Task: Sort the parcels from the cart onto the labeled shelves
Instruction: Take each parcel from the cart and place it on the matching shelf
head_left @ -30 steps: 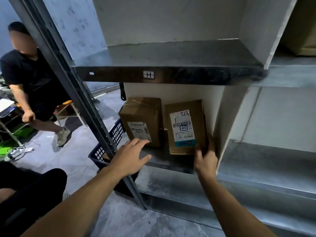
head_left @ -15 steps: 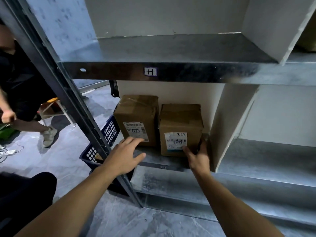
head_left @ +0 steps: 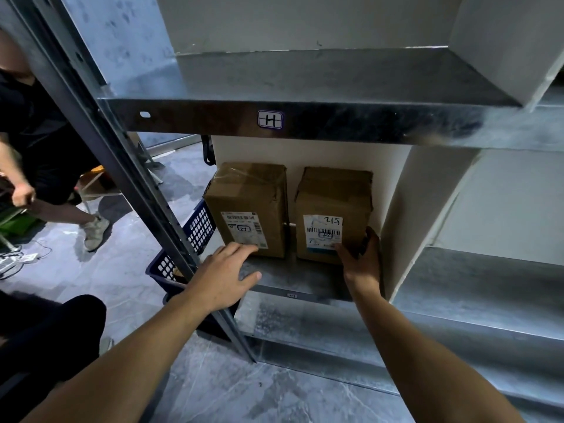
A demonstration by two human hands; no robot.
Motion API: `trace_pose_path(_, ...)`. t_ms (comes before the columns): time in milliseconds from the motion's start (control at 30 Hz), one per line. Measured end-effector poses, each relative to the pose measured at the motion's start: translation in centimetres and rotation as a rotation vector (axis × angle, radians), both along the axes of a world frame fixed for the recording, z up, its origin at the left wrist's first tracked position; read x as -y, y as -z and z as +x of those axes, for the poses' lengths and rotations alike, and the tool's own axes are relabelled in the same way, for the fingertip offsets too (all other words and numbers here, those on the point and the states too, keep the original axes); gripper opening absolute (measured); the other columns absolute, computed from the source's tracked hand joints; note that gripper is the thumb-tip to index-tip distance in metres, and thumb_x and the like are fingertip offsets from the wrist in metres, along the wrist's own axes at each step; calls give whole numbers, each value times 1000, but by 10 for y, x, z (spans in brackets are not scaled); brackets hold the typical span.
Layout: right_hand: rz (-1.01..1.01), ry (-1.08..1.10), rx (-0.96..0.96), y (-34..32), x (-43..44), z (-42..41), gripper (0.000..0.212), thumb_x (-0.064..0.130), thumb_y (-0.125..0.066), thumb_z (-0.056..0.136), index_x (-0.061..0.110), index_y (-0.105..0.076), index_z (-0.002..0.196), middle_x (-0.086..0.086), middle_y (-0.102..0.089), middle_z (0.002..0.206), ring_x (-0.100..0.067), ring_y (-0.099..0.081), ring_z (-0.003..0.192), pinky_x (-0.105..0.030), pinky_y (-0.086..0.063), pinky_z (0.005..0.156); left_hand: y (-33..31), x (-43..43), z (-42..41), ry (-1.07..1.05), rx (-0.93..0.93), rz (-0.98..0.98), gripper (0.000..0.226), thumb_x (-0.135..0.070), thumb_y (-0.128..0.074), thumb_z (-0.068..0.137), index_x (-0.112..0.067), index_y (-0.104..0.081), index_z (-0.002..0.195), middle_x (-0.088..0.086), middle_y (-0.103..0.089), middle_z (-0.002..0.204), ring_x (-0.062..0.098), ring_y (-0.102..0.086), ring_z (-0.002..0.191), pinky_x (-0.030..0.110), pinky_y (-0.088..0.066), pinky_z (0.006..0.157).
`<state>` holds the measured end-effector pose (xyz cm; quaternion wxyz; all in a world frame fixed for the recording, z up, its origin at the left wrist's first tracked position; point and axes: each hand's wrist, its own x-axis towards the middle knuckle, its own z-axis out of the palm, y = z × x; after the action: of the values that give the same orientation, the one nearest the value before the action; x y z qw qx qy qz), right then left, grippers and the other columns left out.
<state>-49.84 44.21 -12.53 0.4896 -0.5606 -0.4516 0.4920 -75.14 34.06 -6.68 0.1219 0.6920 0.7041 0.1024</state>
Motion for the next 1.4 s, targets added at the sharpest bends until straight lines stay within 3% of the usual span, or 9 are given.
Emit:
trace_pose_path(100,7,-28,13,-1,7,3,70,13,-73,90,28,-35,148,9,-55,133,-11,-51,124,-27,-41,104,-1,1,3,12,-20,4,56,-50,-53,94,-32,-37,145,-7,-41,143,17,-37,132,42,-36,108)
trace_pose_path(233,-6,8,173,-5,28,8,70,18,-70,93,27,-33,151,0,-50,148,-22,-48,133,-35,-40,109,-6,3,8,28,-99,-14,56,-49,-49,95,-32,-33,146,-7,-39,145,18,-35,133,42,-35,109)
trace_pose_path(400,-111,-13,500,-10,66,12,49,30,-61,98,17,-45,142,-13,-58,131,-23,-59,105,-39,-52,96,-6,14,9,57,-152,-19,57,-50,-47,96,-32,-32,147,-6,-38,147,20,-35,134,40,-34,108)
trace_pose_path(533,32,-96,760,-7,106,13,54,39,-56,100,17,-41,147,-10,-45,146,-28,-45,131,-43,-43,109,-6,33,11,89,-167,-9,56,-51,-47,95,-32,-33,146,-4,-41,144,21,-39,132,40,-35,105)
trace_pose_path(700,212,-235,1136,-20,157,19,52,48,-48,100,19,-48,143,-7,-51,141,-27,-47,129,-40,-43,104,-9,64,22,173,-129,10,57,-47,-48,95,-31,-32,147,-4,-40,145,20,-38,132,39,-35,106)
trace_pose_path(867,206,-309,1402,-30,213,47,51,53,-43,99,23,-46,140,-6,-50,142,-31,-46,130,-42,-39,105,-3,90,54,280,-86,28,56,-48,-51,94,-31,-36,145,-4,-42,145,20,-38,132,40,-34,107)
trace_pose_path(1000,121,-273,1493,-34,256,89,51,55,-43,98,23,-48,138,-8,-52,140,-34,-49,128,-44,-41,103,4,111,101,395,-65,32,55,-49,-51,94,-30,-38,144,-4,-43,144,20,-39,131,39,-32,106)
trace_pose_path(1267,-18,-6,1561,-42,335,204,51,54,-35,86,18,-64,108,-9,-66,106,-34,-65,95,-41,-52,80,0,132,239,686,-133,65,53,-51,-50,94,-31,-40,142,-2,-48,141,23,-43,129,37,-33,107)
trace_pose_path(1400,-170,97,1554,-47,376,284,44,50,-42,89,19,-61,112,-9,-63,110,-35,-62,104,-42,-49,85,-8,143,338,829,-161,105,52,-49,-50,93,-30,-40,141,-1,-48,140,23,-43,128,37,-34,106)
